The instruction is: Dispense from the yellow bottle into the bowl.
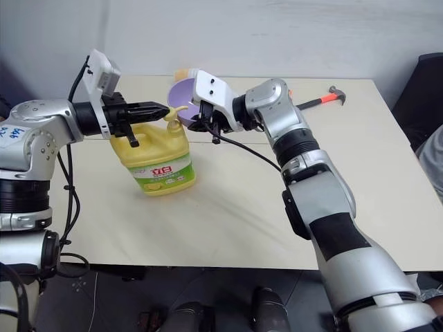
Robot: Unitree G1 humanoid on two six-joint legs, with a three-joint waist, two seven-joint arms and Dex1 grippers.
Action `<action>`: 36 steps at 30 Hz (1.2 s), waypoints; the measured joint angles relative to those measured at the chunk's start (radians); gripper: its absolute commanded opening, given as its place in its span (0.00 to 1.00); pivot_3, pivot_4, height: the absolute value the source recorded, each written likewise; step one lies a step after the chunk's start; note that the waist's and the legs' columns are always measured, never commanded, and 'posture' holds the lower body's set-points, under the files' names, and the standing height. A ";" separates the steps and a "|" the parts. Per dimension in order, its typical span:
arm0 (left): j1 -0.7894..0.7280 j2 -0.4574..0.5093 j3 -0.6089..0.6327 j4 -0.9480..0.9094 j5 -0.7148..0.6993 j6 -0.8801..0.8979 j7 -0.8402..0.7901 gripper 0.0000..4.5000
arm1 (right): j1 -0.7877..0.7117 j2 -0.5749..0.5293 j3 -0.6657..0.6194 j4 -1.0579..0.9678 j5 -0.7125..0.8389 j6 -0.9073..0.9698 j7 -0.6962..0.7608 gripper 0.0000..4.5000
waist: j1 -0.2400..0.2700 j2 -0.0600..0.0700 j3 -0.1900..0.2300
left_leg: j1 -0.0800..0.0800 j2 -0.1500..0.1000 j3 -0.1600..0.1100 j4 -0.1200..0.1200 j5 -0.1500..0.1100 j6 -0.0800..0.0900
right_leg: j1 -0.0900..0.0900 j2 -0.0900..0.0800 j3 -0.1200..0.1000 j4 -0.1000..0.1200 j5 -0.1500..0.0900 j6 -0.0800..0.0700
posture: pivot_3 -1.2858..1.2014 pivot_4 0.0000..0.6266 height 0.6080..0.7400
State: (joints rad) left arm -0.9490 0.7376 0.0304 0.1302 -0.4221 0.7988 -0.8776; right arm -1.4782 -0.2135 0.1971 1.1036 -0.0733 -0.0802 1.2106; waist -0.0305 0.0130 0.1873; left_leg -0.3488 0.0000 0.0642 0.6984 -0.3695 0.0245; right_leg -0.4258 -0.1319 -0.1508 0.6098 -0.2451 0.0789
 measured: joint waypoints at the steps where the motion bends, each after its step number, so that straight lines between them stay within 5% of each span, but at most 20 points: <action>1: 0.004 -0.008 0.010 0.000 -0.002 0.000 0.003 0.00 | 0.001 0.000 -0.001 -0.001 0.000 0.000 0.000 0.00 | 0.000 0.000 0.000 | 0.000 0.000 0.000 0.000 0.000 0.000 | 0.000 0.000 0.000 0.000 0.000 0.000 | 0.52 0.24 1.00; 11: 0.043 -0.023 0.151 0.074 -0.071 -0.023 -0.026 0.00 | 0.025 -0.018 -0.009 -0.035 0.005 0.001 -0.001 0.00 | -0.001 -0.001 0.002 | -0.005 0.000 -0.001 0.000 0.000 0.000 | -0.005 0.000 -0.001 -0.001 0.000 0.000 | 0.52 0.24 1.00; 17: 0.212 0.060 0.238 -0.024 -0.166 -0.077 -0.186 0.00 | 0.111 -0.142 -0.037 -0.144 0.033 0.027 0.021 0.00 | -0.002 -0.003 0.004 | -0.012 0.000 -0.002 0.000 0.000 0.000 | -0.010 0.000 -0.004 -0.004 0.000 0.000 | 0.52 0.24 1.00; 26: 0.718 0.119 0.493 -0.349 -0.327 -0.102 -0.328 0.00 | 0.619 -0.476 -0.078 -0.478 0.069 0.128 0.106 0.00 | 0.005 -0.003 0.005 | -0.017 0.000 -0.004 0.001 0.000 0.000 | -0.012 0.000 -0.007 -0.005 0.000 0.000 | 0.52 0.24 1.00; 36: 0.956 -0.079 0.337 -0.453 -0.147 -0.406 -0.231 0.00 | 0.844 -0.526 -0.098 -0.538 0.089 0.086 0.042 0.00 | 0.005 -0.002 0.005 | -0.004 0.002 0.000 -0.001 0.000 -0.001 | -0.002 0.000 -0.002 -0.005 0.000 -0.001 | 0.52 0.24 1.00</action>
State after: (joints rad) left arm 0.0072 0.6587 0.3672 -0.3227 -0.5692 0.3932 -1.1087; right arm -0.6340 -0.7392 0.0990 0.5659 0.0160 0.0061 1.2527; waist -0.0253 0.0111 0.1928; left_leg -0.3524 0.0022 0.0646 0.6976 -0.3699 0.0239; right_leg -0.4279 -0.1316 -0.1532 0.6053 -0.2450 0.0784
